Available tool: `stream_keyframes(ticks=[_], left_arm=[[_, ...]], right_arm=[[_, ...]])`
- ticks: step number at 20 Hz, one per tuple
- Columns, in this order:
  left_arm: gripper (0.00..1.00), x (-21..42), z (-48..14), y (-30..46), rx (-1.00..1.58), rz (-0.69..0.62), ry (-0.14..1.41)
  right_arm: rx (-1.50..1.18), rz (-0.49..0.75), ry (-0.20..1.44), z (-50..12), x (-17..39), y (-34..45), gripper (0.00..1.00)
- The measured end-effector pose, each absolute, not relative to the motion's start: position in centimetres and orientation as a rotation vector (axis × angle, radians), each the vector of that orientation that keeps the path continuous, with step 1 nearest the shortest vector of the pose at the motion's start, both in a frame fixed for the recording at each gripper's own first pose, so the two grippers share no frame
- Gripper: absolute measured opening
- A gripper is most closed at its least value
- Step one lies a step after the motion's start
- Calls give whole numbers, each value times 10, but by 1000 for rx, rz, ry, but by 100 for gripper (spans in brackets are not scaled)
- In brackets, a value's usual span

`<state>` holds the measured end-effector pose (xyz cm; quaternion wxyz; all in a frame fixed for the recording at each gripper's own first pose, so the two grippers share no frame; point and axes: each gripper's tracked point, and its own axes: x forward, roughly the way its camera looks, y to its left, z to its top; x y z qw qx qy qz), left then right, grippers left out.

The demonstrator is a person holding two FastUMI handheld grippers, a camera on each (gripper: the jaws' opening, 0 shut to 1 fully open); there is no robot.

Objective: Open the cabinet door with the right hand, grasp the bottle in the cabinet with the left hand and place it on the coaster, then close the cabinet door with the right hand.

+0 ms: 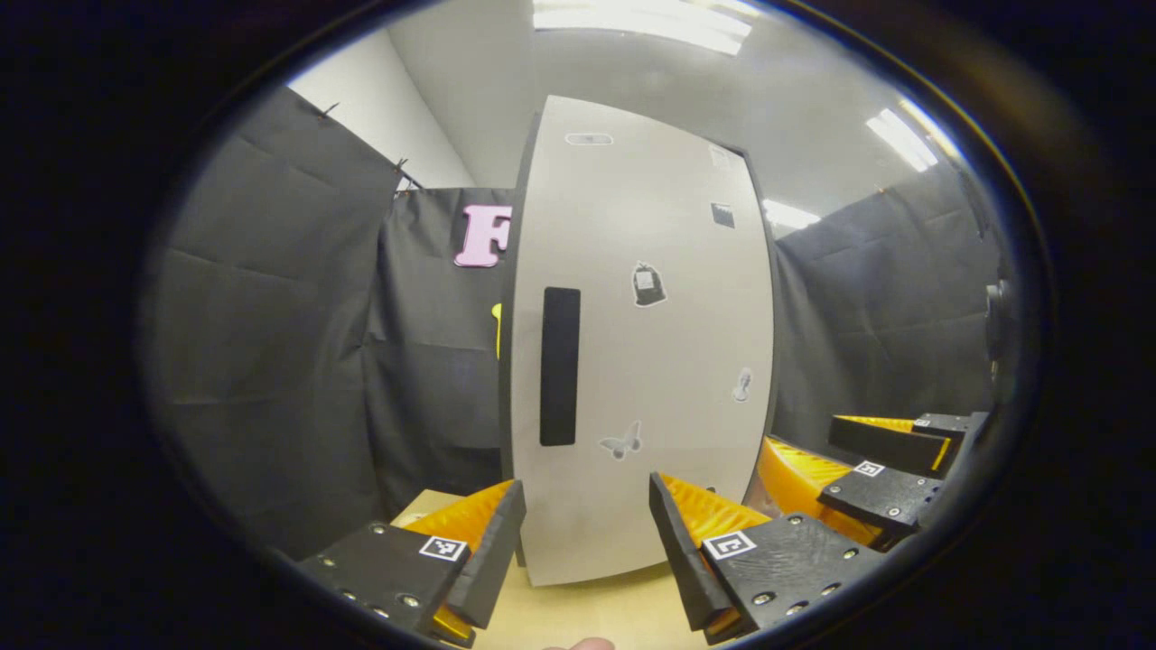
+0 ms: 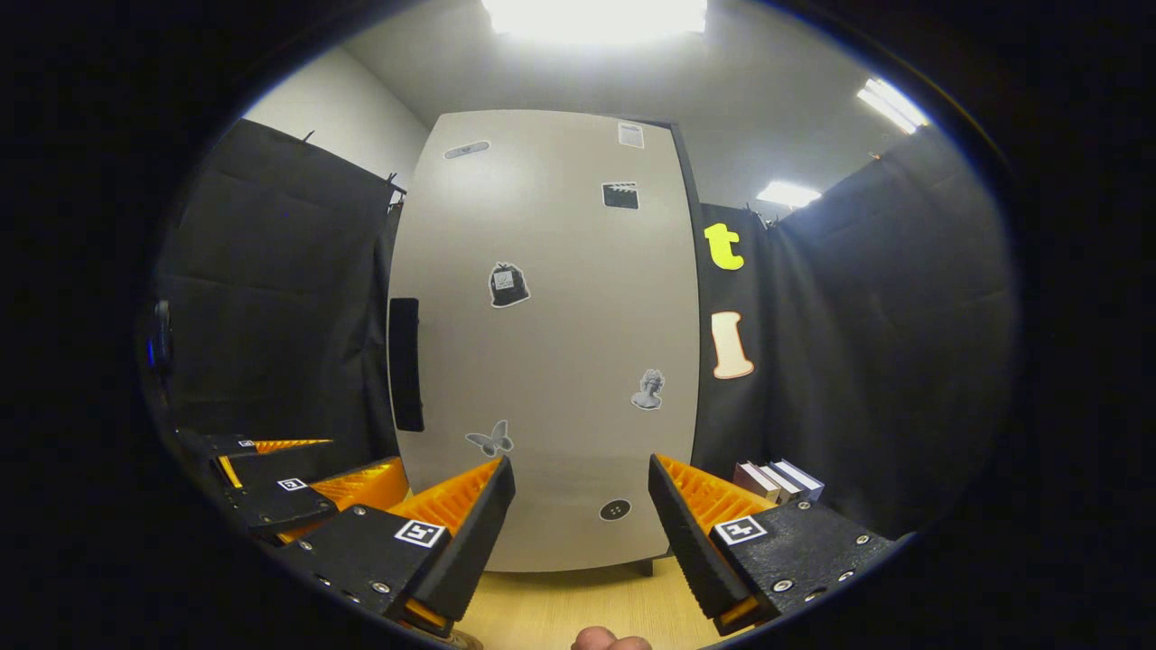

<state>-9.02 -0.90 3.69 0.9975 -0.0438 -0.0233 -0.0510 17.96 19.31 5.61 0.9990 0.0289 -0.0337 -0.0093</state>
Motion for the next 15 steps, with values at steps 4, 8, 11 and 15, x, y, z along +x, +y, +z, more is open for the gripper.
stream_keyframes(ticks=[4, 8, 11, 15], left_arm=[[79, -94, 42, -9, -82, -99, -61], [79, -94, 39, -3, -81, -85, -51], [79, -92, 36, -1, -88, -81, -37], [79, -92, 38, 0, -88, -80, -45]], right_arm=[[60, -18, -75, 59, 177, 195, 92], [67, -15, -67, 56, 178, 194, 92], [71, -19, -56, 53, 178, 194, 92], [75, -39, -45, 49, 179, 189, 92]])
